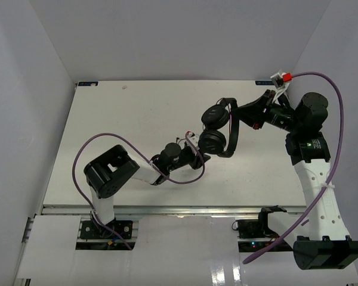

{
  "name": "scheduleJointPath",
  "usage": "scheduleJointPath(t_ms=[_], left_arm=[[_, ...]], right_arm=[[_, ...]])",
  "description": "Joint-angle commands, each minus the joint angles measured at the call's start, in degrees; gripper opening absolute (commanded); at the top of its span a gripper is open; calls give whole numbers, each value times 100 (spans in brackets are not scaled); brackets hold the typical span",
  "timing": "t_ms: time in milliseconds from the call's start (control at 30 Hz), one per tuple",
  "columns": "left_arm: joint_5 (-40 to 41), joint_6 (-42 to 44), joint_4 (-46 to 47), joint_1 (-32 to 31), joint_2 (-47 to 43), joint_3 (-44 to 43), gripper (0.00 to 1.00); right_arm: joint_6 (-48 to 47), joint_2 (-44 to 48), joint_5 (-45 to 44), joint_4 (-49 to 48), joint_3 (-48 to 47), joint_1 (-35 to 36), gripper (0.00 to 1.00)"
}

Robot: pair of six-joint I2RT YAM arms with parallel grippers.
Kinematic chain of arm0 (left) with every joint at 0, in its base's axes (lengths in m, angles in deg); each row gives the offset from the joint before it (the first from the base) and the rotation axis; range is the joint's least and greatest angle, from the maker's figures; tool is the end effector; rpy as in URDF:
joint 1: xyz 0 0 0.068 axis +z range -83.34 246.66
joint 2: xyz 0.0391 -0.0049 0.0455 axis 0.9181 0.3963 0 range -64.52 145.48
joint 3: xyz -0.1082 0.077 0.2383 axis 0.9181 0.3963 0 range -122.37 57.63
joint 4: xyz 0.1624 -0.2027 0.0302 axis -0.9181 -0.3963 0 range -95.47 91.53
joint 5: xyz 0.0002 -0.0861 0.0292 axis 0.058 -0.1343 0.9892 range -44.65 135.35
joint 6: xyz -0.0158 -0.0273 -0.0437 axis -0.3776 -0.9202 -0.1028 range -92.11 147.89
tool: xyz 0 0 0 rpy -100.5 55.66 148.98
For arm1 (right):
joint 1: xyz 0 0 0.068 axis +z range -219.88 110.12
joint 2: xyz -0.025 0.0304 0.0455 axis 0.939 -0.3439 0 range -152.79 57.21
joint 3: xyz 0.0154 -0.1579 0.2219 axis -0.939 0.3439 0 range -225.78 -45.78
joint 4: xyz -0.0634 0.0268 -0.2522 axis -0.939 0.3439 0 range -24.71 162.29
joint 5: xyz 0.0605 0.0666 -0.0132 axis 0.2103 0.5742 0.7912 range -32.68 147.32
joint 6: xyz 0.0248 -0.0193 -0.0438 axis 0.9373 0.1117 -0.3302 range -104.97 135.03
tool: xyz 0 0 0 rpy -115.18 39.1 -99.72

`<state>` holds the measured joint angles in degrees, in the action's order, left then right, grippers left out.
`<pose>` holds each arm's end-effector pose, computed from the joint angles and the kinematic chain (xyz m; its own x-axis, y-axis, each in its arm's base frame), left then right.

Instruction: Wrap the headphones

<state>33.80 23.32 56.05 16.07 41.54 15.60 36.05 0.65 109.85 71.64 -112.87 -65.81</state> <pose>0.2241 -0.2839 0.1552 -0.1747 0.0898 -0.9805 0.8712 0.4781 -0.1115 0.1973 0.0424 0.4445 -0.2308 0.2023 -0.9517 -0.8034 0.5121 0.3037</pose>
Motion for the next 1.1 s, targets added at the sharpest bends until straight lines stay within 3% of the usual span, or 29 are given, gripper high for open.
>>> scheduleJointPath(t_ms=[0,100,233,367,667,1067], left_arm=[[232,19,-92,-4,132,-193,39],[249,7,-91,-4,217,-240,26],[22,-60,-133,-4,217,-313,1],[-8,-168,-229,-66,-136,-58,0],[407,-741,-338,-368,-1202,1311,0],[1014,-967,-3275,-1102,-2457,887,0]], right_arm=[[209,111,131,-85,-282,-38,8],[227,111,133,-83,-276,-39,8],[185,119,101,-82,-244,-72,8],[123,62,-161,38,-259,-111,8],[-410,-186,-1685,647,-542,-126,8],[-872,-470,-3762,858,-535,-126,8]])
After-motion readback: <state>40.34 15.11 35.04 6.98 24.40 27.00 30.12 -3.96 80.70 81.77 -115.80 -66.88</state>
